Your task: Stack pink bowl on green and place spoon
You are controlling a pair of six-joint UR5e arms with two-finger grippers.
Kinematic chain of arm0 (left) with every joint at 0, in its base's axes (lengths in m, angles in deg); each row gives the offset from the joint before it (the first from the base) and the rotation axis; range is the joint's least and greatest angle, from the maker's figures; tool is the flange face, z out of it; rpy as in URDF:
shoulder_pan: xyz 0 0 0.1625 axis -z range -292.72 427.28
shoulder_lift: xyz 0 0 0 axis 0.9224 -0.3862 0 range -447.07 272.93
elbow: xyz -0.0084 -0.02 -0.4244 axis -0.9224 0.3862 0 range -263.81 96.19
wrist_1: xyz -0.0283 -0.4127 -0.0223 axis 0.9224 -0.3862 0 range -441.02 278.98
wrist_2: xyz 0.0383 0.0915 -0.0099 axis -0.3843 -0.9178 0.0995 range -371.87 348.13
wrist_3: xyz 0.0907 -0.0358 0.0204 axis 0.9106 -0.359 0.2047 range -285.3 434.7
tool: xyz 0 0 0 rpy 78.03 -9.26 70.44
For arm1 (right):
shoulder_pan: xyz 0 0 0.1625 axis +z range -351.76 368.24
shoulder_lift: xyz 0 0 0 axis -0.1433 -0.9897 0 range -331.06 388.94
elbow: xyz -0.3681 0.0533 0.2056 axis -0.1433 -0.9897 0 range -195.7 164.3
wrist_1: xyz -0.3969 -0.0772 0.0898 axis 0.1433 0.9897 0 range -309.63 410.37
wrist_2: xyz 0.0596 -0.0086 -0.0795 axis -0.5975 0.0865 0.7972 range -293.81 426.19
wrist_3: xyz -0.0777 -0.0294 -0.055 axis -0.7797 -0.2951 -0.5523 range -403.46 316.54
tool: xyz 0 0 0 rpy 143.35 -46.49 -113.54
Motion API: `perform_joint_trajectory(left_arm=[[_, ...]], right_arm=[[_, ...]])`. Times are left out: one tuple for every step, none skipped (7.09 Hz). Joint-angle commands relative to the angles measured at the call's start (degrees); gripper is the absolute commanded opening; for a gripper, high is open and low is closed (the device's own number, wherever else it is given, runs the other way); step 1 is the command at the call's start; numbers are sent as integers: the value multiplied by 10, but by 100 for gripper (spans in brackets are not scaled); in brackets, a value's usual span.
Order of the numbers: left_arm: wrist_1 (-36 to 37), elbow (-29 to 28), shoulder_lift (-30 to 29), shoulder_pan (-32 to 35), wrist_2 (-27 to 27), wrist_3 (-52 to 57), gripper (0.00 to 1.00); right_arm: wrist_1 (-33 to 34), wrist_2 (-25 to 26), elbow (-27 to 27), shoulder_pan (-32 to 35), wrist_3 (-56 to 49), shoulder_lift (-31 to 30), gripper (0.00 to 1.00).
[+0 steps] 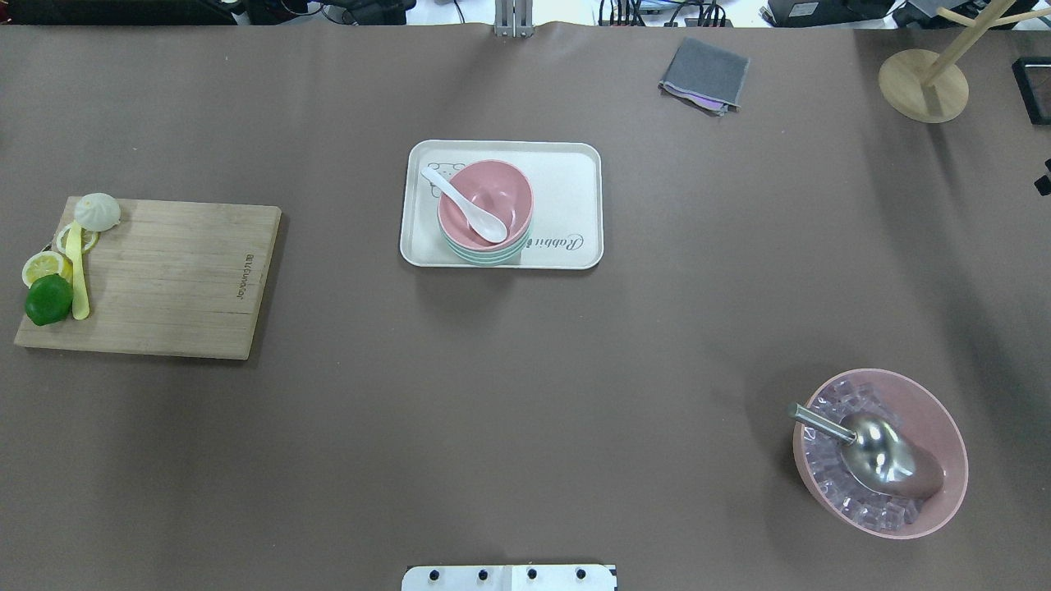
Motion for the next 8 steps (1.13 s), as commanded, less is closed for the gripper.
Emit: perform_joint_trajectory(left_arm=[[-1, 19, 13, 3, 17, -2, 98], [0, 22, 10, 2, 17, -1, 98], [-1, 18, 10, 1, 17, -2, 98], [-2, 15, 10, 1, 15, -2, 98], [-2, 15, 13, 1, 16, -1, 98], [-2, 14, 17, 1, 16, -2, 98], [-2, 19, 16, 1, 15, -2, 98], [-2, 16, 16, 1, 16, -2, 98]], right_arm=[[-1, -2, -31, -4, 1, 24, 100], [-1, -1, -37, -3, 1, 24, 100], [-2, 0, -54, -4, 1, 26, 100], [-3, 0, -58, -3, 1, 34, 100], [-3, 1, -58, -3, 0, 34, 100], [-2, 1, -61, -3, 0, 36, 100], [-2, 1, -63, -4, 6, 36, 100], [-3, -1, -63, -4, 9, 36, 100]])
